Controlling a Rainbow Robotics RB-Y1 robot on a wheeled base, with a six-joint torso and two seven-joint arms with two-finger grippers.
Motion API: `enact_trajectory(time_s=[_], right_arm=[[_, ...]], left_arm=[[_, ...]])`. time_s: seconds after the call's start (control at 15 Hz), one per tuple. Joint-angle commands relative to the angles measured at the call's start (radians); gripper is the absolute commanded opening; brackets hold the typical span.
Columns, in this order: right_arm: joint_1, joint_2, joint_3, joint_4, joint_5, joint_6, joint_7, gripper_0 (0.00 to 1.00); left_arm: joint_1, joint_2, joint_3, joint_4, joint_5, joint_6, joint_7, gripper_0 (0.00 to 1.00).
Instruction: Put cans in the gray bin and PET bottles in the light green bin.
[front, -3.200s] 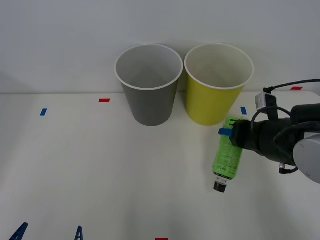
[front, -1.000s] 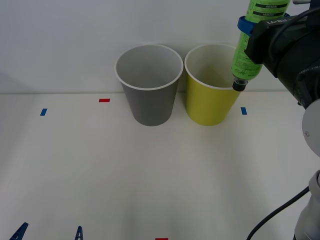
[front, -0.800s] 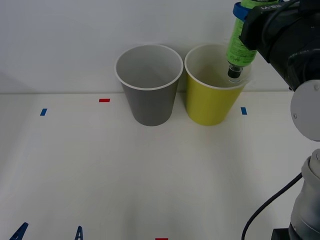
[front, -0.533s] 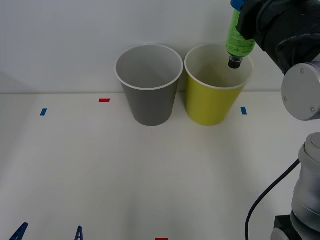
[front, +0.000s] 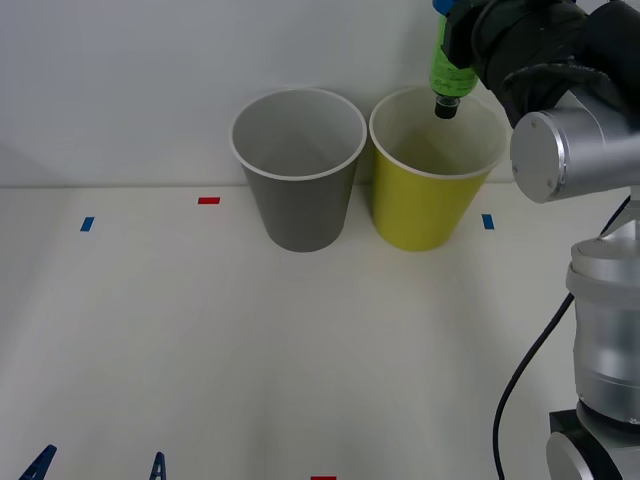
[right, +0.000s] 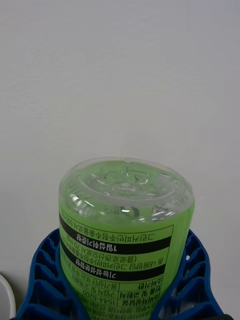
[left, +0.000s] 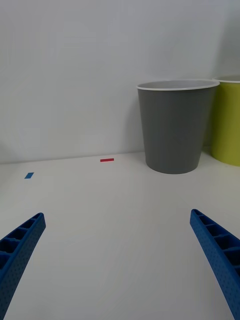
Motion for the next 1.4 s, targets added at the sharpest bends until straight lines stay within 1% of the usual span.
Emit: enact_trajectory(time_s=[0.07,0.27,0.33,0.4,0.53,0.6,0.67,0.8,1.13,1.27,1.4], right_arm=[[-0.003,-0.008,0.000,0.014,-0.005,-0.017,0.003,0.00],[-0.003,-0.010,-0.006,0.014,-0.005,-0.017,0.004,0.00],[-0.003,-0.010,-0.006,0.014,-0.005,-0.017,0.003,0.03],[-0.003,-0.010,-0.006,0.014,-0.006,-0.017,-0.002,0.54],[-0.003,-0.008,-0.006,0.016,-0.014,-0.017,-0.011,0.83],[-0.003,-0.008,-0.006,0.016,-0.022,-0.017,-0.017,0.87],[-0.003,-0.008,-0.006,0.016,-0.029,-0.017,-0.022,0.89],[-0.003,-0.008,-0.006,0.014,-0.043,-0.017,-0.020,0.89],[0.009,-0.003,-0.026,0.007,-0.043,-0.017,-0.005,0.89],[0.084,0.023,-0.041,-0.079,-0.009,-0.019,-0.003,0.89],[0.180,0.024,-0.039,-0.176,-0.009,-0.022,-0.014,0.89]], left_arm=[[0.000,0.000,0.000,0.000,0.000,0.000,0.000,1.00],[0.000,0.000,0.000,0.000,0.000,0.000,0.000,1.00],[0.000,0.000,0.000,0.000,0.000,0.000,0.000,1.00],[0.000,0.000,0.000,0.000,0.000,0.000,0.000,1.00],[0.000,0.000,0.000,0.000,0.000,0.000,0.000,1.00],[0.000,0.000,0.000,0.000,0.000,0.000,0.000,1.00],[0.000,0.000,0.000,0.000,0.000,0.000,0.000,1.00],[0.000,0.000,0.000,0.000,0.000,0.000,0.000,1.00],[0.000,0.000,0.000,0.000,0.000,0.000,0.000,1.00],[0.000,0.000,0.000,0.000,0.000,0.000,0.000,1.00],[0.000,0.000,0.000,0.000,0.000,0.000,0.000,1.00]])
